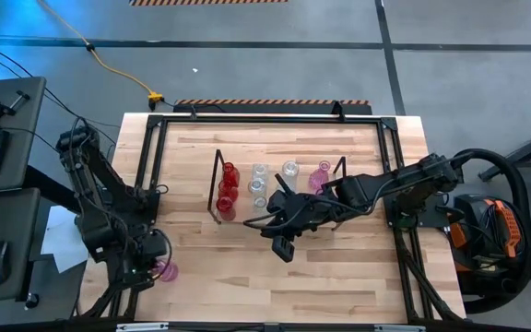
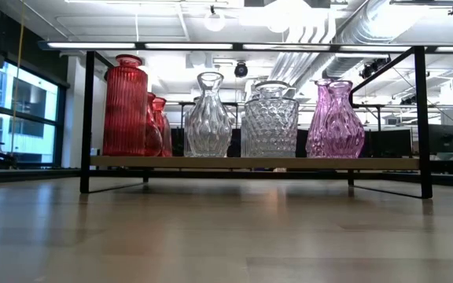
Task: Sort vases onto shelf
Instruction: Put the transparent vase aligned with the other transparent vase on the shelf
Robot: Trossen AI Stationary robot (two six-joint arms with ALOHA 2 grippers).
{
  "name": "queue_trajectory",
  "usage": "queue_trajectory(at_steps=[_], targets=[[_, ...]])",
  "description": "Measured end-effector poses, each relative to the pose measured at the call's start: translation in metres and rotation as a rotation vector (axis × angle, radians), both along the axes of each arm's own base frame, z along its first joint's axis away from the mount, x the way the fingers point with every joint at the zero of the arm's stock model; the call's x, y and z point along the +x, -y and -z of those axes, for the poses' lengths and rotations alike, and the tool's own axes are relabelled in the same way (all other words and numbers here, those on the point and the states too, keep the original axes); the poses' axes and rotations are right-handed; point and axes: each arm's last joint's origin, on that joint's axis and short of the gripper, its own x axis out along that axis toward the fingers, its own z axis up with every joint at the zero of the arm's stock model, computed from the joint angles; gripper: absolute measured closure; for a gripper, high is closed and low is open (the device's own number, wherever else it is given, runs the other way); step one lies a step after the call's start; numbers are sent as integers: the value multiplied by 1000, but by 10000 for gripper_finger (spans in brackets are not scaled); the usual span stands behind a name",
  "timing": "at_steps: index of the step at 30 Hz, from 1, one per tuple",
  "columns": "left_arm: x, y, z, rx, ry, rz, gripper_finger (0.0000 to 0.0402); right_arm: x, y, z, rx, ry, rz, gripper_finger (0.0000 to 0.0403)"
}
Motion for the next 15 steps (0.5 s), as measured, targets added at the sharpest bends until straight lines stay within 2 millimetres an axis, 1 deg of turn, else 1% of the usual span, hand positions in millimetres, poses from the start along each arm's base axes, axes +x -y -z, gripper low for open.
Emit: queue_trajectory(at_steps=[5,9,12,15], targets=[[19,-6,0,3,36,26,380,-3,1,4,20,-63,31,373],[36,-12,-1,-8,63,55,380,-8,3,10,37,-147,70,373],[49,-17,-3,-25,102,71,380,-16,4,17,42,-265,117,373],[62,-23,-5,-57,132,93,381,-30,3,24,27,-400,156,373]])
